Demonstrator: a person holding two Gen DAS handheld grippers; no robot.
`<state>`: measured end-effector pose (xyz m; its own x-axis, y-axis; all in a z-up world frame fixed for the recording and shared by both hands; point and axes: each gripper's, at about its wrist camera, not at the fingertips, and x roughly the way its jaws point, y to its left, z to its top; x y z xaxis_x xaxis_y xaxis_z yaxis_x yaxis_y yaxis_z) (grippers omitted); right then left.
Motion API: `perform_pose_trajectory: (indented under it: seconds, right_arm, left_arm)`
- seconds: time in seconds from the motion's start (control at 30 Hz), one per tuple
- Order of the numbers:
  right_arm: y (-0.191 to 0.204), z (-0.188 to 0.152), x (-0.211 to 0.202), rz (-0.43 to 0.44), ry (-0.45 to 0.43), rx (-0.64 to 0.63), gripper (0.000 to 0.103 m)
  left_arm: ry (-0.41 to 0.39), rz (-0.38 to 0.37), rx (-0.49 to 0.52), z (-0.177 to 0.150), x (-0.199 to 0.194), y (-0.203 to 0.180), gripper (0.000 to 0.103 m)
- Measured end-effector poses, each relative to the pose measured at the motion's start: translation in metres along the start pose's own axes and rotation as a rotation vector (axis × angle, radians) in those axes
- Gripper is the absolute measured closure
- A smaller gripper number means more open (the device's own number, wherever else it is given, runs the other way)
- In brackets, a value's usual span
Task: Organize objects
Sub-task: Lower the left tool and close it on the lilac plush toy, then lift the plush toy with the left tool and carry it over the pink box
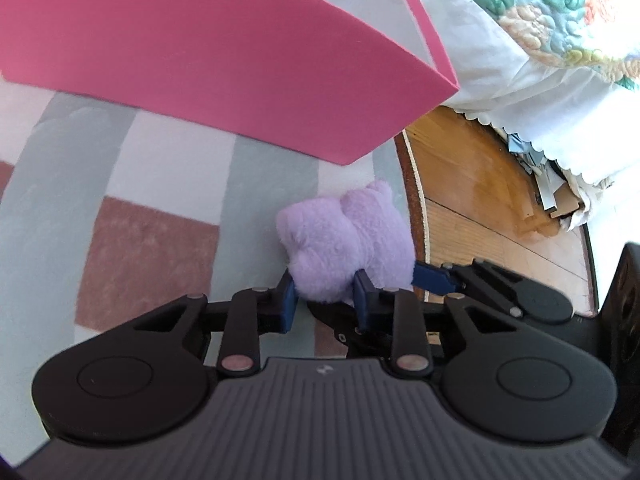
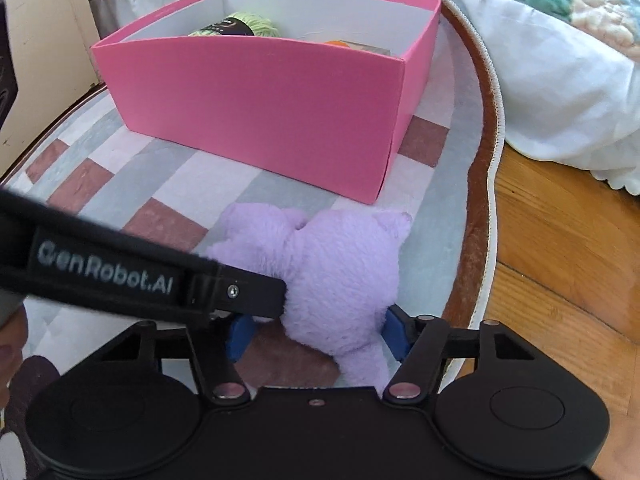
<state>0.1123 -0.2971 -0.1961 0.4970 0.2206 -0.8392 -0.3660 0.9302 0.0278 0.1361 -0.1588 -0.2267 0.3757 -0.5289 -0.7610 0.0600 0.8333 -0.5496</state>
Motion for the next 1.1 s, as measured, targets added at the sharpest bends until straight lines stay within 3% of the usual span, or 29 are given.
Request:
perform_pose_trajectory:
  seconds: [0.2, 0.3, 0.47, 0.8, 1.1]
  right_arm:
    - [0.014, -0.001, -0.006, 0.006, -0.016, 0.062, 0.043]
    - [0.02, -0.001, -0.004, 0.012, -0.006, 0.06, 0.055]
    - [0.022, -0.002, -0.004, 0.024, -0.016, 0.072, 0.055]
    - [0.023, 0.0, -0.003, 0.01, 0.006, 0.086, 0.055]
    - [0.044, 0.005, -0.034, -0.021, -0.007, 0.083, 0.056]
  left_arm:
    - [-0.032, 0.005, 0.014, -0.004, -0.018, 0.01, 0.078]
    - [-0.035, 0.011, 0.009, 0.0, -0.022, 0.016, 0.083]
    - [-0.02, -0.018, -0.041, 0.005, -0.024, 0.027, 0.084]
    - [-0.012, -0.013, -0.026, 0.001, -0.028, 0.032, 0.084]
    - [0.024, -0.003, 0.011, -0.003, -0.067, 0.021, 0.086]
